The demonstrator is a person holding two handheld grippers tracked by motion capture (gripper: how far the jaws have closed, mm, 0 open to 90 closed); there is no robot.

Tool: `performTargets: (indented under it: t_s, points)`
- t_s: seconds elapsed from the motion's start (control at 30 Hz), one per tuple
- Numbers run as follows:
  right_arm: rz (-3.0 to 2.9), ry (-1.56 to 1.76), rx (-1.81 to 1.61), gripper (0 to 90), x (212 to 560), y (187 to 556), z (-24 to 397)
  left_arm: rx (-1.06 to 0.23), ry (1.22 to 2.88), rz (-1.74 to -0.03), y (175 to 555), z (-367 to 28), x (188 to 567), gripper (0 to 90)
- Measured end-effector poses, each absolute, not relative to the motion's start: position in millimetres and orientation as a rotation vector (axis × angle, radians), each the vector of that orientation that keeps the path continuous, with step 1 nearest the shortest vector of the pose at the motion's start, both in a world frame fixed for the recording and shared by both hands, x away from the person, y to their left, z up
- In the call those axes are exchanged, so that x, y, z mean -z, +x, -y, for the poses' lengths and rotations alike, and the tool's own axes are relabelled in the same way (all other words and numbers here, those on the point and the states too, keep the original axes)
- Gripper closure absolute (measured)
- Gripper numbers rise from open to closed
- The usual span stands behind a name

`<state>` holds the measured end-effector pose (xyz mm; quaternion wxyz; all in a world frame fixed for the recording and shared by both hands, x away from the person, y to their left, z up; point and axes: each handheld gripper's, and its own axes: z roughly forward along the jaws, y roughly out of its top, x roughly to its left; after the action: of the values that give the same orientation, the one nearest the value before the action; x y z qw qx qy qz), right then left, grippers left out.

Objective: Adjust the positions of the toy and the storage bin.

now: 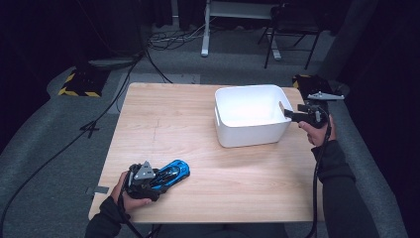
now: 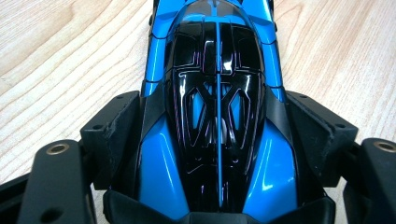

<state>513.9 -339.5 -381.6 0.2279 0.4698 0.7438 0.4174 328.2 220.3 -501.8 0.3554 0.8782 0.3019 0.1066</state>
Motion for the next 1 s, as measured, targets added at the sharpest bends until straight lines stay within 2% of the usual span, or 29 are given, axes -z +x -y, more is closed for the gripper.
performTargets:
  t_s: [0.4,0.63,1.0]
  points:
    - [-2.100,1.291,-1.140,29.1,391,515,337,-0.280,2.266,-0.781,328,-220,502,24.7]
    - [-2.149,1.290,-1.185,32.9,391,512,336,-0.283,2.266,-0.779,328,-220,502,24.7]
    - [-2.216,1.216,-1.139,31.1,387,493,327,-0.286,2.266,-0.777,329,-220,502,24.7]
